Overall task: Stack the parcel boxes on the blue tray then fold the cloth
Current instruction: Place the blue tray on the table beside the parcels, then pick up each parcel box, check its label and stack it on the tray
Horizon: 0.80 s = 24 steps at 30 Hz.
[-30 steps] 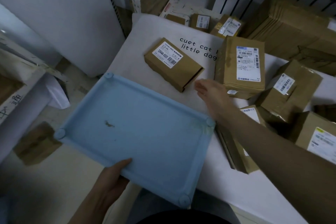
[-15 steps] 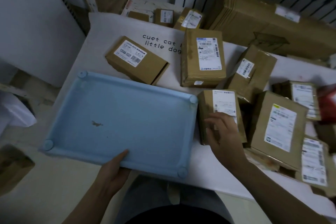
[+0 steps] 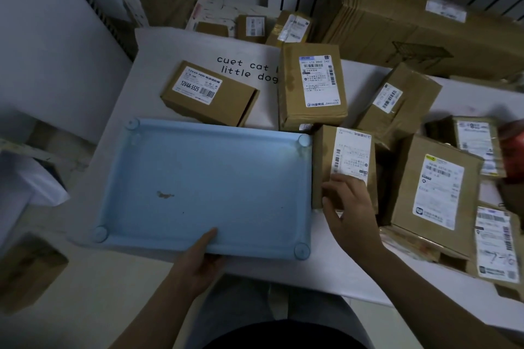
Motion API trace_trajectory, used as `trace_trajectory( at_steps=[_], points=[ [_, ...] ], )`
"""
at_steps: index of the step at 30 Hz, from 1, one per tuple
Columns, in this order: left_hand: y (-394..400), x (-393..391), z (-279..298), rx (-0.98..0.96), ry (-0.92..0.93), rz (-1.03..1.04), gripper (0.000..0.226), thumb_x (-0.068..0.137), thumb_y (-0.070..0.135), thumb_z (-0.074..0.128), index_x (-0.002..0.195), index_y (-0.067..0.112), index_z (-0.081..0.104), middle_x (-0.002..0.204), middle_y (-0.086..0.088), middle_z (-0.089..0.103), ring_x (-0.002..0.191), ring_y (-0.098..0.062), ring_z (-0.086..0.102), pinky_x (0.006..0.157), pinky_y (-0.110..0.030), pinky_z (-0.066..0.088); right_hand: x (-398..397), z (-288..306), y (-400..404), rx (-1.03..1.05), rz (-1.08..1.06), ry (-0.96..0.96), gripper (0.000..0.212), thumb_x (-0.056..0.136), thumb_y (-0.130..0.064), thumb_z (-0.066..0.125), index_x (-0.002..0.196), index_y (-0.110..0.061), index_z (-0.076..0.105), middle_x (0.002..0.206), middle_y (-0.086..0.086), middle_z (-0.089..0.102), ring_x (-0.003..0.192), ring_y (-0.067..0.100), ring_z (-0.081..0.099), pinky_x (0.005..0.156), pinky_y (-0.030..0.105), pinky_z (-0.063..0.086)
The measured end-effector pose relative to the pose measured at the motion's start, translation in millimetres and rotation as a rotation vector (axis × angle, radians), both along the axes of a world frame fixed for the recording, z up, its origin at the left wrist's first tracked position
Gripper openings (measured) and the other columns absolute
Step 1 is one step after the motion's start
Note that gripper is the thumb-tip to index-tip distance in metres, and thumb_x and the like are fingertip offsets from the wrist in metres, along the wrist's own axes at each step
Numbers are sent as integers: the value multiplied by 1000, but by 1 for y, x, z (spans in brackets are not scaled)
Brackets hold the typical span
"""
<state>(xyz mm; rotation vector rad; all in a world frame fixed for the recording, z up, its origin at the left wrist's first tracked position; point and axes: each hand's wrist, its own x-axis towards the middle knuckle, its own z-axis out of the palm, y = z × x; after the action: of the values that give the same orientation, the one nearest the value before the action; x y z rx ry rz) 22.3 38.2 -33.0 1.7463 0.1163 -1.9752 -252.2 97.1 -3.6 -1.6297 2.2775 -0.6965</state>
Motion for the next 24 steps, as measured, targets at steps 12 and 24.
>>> trace_trajectory(
  at_steps=[12,24],
  points=[
    [14,3,65,-384,-706,-382,10,89,11,66,88,4,59,84,-14,55,90,-27,53,85,-42,43,-21,11,4,12,-263,-63,52,84,-8,71,133,-3,53,137,17,47,127,34,46,103,44,47],
    [-14,-191,59,-779,-387,-1032,37,91,35,61,125,19,59,125,1,57,113,-16,55,93,-28,45,-74,3,-28,380,-524,-687,64,93,-31,63,145,-10,33,137,11,55,123,31,55,94,36,43]
  ],
)
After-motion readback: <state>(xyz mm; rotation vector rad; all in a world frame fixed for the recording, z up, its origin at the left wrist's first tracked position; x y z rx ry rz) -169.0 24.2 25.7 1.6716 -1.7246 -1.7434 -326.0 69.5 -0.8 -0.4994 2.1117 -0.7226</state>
